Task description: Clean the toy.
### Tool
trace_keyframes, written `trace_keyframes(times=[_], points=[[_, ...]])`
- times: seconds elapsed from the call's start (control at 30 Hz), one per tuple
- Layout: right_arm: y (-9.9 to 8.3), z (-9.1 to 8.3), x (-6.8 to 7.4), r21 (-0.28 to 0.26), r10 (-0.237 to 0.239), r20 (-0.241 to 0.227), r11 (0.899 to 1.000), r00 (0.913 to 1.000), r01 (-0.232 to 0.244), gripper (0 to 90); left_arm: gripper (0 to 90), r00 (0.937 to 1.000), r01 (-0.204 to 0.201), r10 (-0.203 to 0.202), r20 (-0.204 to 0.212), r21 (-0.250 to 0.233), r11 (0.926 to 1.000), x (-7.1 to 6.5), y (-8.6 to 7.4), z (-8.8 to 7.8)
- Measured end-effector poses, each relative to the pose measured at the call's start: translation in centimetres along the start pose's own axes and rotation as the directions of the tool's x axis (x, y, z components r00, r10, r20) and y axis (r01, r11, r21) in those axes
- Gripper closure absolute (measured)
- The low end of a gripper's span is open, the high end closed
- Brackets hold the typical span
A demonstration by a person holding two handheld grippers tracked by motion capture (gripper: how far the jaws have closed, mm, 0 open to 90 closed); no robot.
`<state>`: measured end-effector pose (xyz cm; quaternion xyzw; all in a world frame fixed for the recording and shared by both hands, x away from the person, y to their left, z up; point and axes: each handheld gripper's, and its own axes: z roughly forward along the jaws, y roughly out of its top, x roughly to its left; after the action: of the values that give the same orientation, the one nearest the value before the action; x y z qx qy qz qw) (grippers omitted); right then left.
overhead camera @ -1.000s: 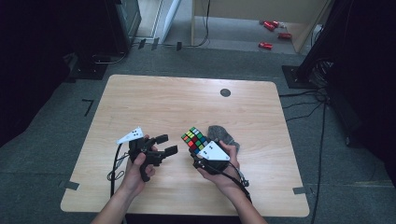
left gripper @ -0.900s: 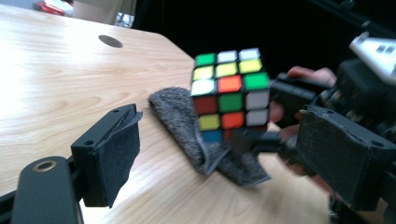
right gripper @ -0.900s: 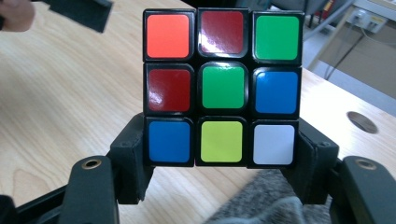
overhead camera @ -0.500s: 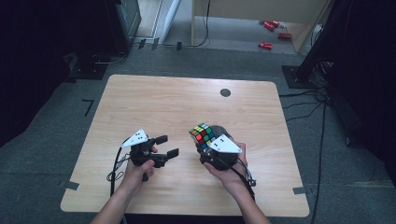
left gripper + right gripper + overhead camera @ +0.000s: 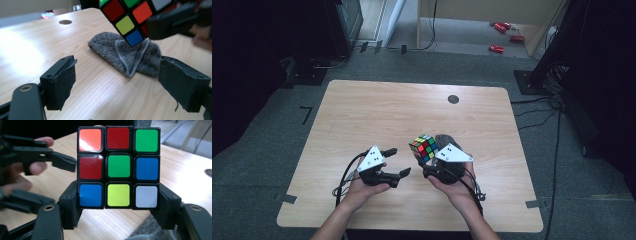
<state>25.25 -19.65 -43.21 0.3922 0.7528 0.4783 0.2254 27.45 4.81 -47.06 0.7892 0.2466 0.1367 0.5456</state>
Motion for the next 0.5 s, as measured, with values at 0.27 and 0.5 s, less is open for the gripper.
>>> trace_keyframes(times=[0.27,0.5], points=[[0.3,0.0,0.2,0.022,0.060,-0.085,0.998,0.9946,-0.058,34.5,16.6,0.9818,-0.176,0.168,-0.089,-0.101,0.9792,-1.2,-0.6,0.6],[0.3,0.2,0.6,0.048,0.092,-0.144,0.995,0.9853,-0.086,34.4,16.4,0.9555,-0.276,0.259,-0.141,-0.117,0.9540,-1.6,-1.1,0.8]])
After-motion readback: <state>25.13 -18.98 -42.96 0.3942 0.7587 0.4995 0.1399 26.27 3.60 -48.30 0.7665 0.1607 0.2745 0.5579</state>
